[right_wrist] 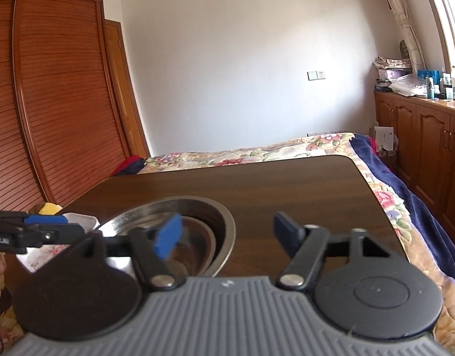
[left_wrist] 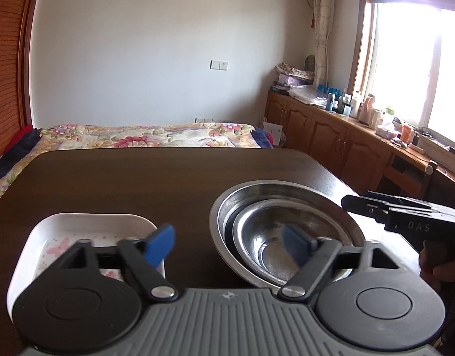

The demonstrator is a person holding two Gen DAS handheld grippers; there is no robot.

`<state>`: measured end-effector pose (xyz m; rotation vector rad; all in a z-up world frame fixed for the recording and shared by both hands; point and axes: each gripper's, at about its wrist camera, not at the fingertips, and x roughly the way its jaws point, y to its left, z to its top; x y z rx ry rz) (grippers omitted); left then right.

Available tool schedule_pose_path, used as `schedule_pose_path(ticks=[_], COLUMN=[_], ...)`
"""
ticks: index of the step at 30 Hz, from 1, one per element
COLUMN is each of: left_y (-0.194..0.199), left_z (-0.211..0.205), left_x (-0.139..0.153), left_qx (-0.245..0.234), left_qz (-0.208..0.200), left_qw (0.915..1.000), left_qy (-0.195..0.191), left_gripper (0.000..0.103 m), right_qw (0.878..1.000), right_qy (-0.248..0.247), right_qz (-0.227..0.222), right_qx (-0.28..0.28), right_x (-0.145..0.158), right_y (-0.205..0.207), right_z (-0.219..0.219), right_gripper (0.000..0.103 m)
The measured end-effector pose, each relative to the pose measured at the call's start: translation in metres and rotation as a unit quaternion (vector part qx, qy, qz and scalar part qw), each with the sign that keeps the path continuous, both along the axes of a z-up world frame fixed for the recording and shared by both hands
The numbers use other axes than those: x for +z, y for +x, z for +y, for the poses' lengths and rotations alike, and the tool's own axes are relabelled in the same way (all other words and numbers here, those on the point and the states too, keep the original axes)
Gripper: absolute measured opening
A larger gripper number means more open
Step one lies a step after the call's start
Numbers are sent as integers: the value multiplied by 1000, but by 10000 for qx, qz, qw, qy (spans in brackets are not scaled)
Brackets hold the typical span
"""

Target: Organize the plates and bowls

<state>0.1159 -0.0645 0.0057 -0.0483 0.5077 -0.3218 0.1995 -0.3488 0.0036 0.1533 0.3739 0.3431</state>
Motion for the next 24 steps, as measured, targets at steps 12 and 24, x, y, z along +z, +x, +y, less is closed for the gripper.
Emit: schedule_pose_path(ticks=[12, 24], left_y=[3, 11], left_z=[-5, -11], left_x=[-14, -26], left_qx=[-44, -96], left_qz=[135, 415], left_qw=[9999, 9990], left_qy=[17, -102], left_gripper=[74, 45], right_qw=[9997, 9987], right_qy=[103, 283], right_qz=[194, 401], right_qx=[87, 138], right_x=[-19, -20], right_y=[2, 7], right_z=[12, 13], right_gripper=[78, 60])
